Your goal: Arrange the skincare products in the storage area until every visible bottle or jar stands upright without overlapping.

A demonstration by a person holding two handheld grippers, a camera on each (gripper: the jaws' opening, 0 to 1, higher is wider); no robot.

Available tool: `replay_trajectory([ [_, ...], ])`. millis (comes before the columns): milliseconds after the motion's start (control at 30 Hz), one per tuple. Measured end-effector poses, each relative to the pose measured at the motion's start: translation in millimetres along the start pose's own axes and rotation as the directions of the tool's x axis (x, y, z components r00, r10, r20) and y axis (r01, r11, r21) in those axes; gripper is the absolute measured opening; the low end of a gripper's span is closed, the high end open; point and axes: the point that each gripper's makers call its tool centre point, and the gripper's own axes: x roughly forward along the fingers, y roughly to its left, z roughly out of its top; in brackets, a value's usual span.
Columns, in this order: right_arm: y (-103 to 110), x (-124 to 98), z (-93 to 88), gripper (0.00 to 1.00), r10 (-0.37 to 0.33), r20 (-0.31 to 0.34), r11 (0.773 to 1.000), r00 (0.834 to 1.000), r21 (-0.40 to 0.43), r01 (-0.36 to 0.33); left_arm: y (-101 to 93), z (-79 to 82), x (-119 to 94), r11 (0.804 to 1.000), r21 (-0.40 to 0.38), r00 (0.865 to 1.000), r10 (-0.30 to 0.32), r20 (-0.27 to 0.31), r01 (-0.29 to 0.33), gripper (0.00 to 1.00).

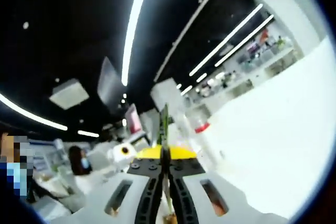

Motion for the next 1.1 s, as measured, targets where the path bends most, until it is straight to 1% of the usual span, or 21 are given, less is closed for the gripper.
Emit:
replay_trajectory([
  [67,-20,-13,15.3,0.00,-0.077,0.096,0.996,0.992,0.049,0.073,14.3,1.4,-2,0.992,0.095,0.997,0.078,0.009,-0.079,0.08],
  [100,-32,-20,20.2,0.00,-0.108,0.115,0.991,0.987,0.092,0.098,18.5,3.1,-3,0.989,0.103,0.994,0.104,0.020,-0.106,0.12],
  [133,-42,-25,24.3,0.00,-0.113,0.123,0.985,0.986,0.145,0.094,20.2,4.3,-4,0.989,0.097,0.994,0.110,0.026,-0.112,0.16],
  [167,-49,-27,17.3,0.00,-0.092,0.080,0.971,0.993,0.230,0.071,20.8,4.7,-4,0.990,0.086,0.994,0.106,0.028,-0.108,0.19],
  [233,-62,-28,3.3,0.00,-0.095,0.005,0.941,0.995,0.327,0.088,22.1,8.3,-6,0.994,0.036,0.994,0.100,0.053,-0.102,0.19],
  [267,-73,-27,-5.1,0.00,-0.091,-0.044,0.918,0.995,0.384,0.101,23.2,9.2,-6,0.995,0.025,0.993,0.099,0.060,-0.101,0.19],
  [300,-80,-24,-13.1,0.00,-0.106,-0.072,0.905,0.992,0.406,0.126,25.2,9.0,-7,0.995,0.017,0.993,0.101,0.061,-0.103,0.19],
  [333,-84,-21,-19.6,0.00,-0.113,-0.099,0.902,0.989,0.407,0.144,26.0,9.1,-7,0.994,0.014,0.993,0.103,0.062,-0.104,0.19],
  [367,-89,-18,-30.6,0.00,-0.119,-0.159,0.897,0.980,0.406,0.175,27.2,9.1,-8,0.994,0.008,0.992,0.107,0.065,-0.108,0.19],
  [400,-97,-15,-39.3,0.00,-0.152,-0.205,0.887,0.967,0.403,0.225,27.6,9.3,-8,0.994,0.005,0.992,0.108,0.066,-0.109,0.19],
  [433,-103,-12,-46.2,0.00,-0.171,-0.239,0.888,0.956,0.382,0.255,27.4,9.2,-7,0.994,0.001,0.992,0.109,0.067,-0.109,0.19],
  [467,-111,-9,-48.0,0.00,-0.184,-0.271,0.888,0.945,0.367,0.278,27.8,9.4,-8,0.994,-0.002,0.992,0.110,0.068,-0.110,0.19],
  [500,-117,-7,-50.3,0.00,-0.206,-0.285,0.879,0.936,0.367,0.305,28.0,9.4,-7,0.994,-0.006,0.992,0.108,0.069,-0.108,0.19],
  [567,-128,-2,-46.8,0.00,-0.217,-0.286,0.876,0.933,0.366,0.316,27.2,7.6,-7,0.995,-0.021,0.993,0.102,0.062,-0.101,0.19],
  [633,-138,-3,-47.6,0.00,-0.248,-0.313,0.878,0.917,0.326,0.349,27.0,5.7,-6,0.994,-0.023,0.993,0.105,0.057,-0.103,0.19],
  [733,-150,-4,-49.4,0.00,-0.304,-0.351,0.897,0.885,0.207,0.390,26.6,2.6,-5,0.994,-0.022,0.993,0.105,0.045,-0.104,0.19],
  [800,-158,-4,-51.7,0.00,-0.341,-0.375,0.901,0.862,0.133,0.414,25.6,1.2,-4,0.995,-0.018,0.994,0.103,0.039,-0.102,0.19],
  [900,-165,-1,-51.4,0.01,-0.353,-0.388,0.909,0.851,0.071,0.410,24.6,0.4,-4,0.994,-0.007,0.994,0.107,0.034,-0.106,0.19],
  [967,-175,0,-50.3,0.01,-0.379,-0.397,0.909,0.836,0.008,0.416,26.4,1.0,-4,0.993,-0.003,0.993,0.115,0.034,-0.115,0.19],
  [1033,-187,0,-51.2,0.01,-0.411,-0.402,0.908,0.818,-0.096,0.409,28.8,1.8,-5,0.993,-0.016,0.992,0.118,0.037,-0.118,0.19],
  [1100,-198,1,-52.2,0.02,-0.430,-0.411,0.902,0.804,-0.222,0.370,31.7,3.4,-7,0.992,-0.043,0.991,0.122,0.048,-0.120,0.19],
])
